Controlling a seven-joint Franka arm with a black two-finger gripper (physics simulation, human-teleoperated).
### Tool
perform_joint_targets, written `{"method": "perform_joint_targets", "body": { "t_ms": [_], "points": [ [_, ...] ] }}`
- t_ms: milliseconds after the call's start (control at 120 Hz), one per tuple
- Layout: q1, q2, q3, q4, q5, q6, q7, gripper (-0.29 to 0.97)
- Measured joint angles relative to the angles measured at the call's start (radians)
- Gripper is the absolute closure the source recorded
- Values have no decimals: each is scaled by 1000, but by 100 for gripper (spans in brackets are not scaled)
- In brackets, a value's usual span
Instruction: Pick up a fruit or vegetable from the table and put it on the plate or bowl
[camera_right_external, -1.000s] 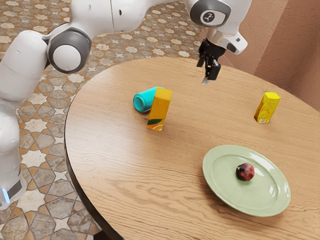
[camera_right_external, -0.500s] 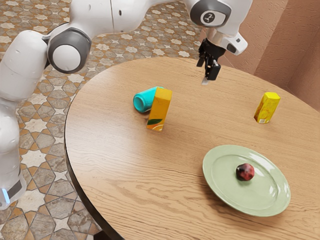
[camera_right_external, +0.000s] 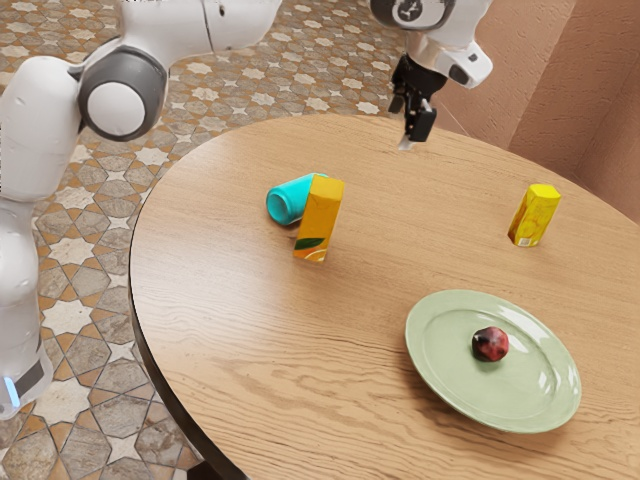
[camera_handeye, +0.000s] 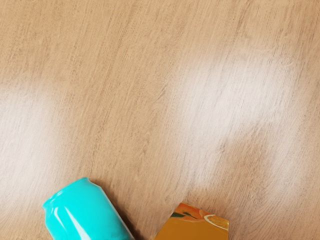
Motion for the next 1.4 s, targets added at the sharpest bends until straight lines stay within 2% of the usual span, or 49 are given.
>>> {"method": "perform_joint_targets", "body": {
  "t_ms": [167,283,400,533,667,975,1158,1400],
  "points": [
    [27,49,-1,-9,-48,50,7,0],
    [107,56,0,-10,-137,69,11,0],
    [115,57,-1,-11,-187,80,15,0],
    [67,53,-3,-10,-170,86,21,0],
    [73,57,-1,-11,-162,104,24,0],
    [118,65,-1,-11,-211,124,28,0],
    [210,90,-2,-12,-377,128,23,0],
    [156,25,-19,-2,-478,166,11,0]
  ]
}}
